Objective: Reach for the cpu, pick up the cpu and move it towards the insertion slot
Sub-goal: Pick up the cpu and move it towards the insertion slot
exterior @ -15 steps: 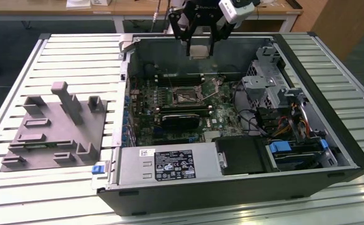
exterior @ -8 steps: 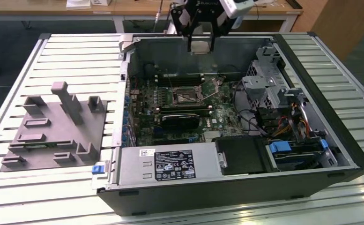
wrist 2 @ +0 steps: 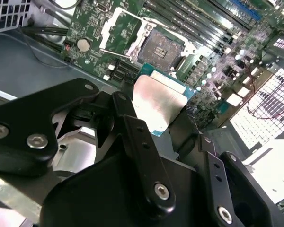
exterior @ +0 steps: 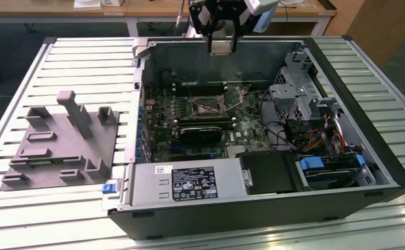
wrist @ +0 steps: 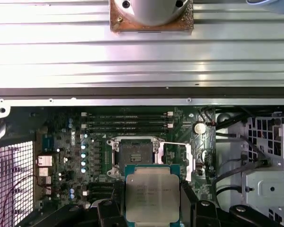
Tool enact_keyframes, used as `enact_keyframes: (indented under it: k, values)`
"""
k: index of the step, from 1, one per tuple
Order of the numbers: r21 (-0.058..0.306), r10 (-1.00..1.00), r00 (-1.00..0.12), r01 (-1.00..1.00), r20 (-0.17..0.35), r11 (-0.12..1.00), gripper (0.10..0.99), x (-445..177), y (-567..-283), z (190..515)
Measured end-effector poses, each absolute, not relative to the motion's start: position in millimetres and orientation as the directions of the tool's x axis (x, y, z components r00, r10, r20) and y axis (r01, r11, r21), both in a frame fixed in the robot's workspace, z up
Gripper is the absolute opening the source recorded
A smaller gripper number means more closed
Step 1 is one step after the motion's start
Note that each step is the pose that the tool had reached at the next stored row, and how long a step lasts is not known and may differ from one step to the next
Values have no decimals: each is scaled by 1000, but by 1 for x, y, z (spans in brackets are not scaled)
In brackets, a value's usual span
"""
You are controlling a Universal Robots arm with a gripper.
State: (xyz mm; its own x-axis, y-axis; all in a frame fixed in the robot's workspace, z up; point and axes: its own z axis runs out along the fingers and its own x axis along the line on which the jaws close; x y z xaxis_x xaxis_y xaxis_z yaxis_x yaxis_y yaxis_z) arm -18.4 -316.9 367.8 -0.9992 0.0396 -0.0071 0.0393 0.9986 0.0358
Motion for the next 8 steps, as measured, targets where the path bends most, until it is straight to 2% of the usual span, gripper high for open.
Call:
enact_keyframes:
  k: [8]
  values:
    - [36, 40, -999, 39, -7, 999, 541, -18, -316, 368]
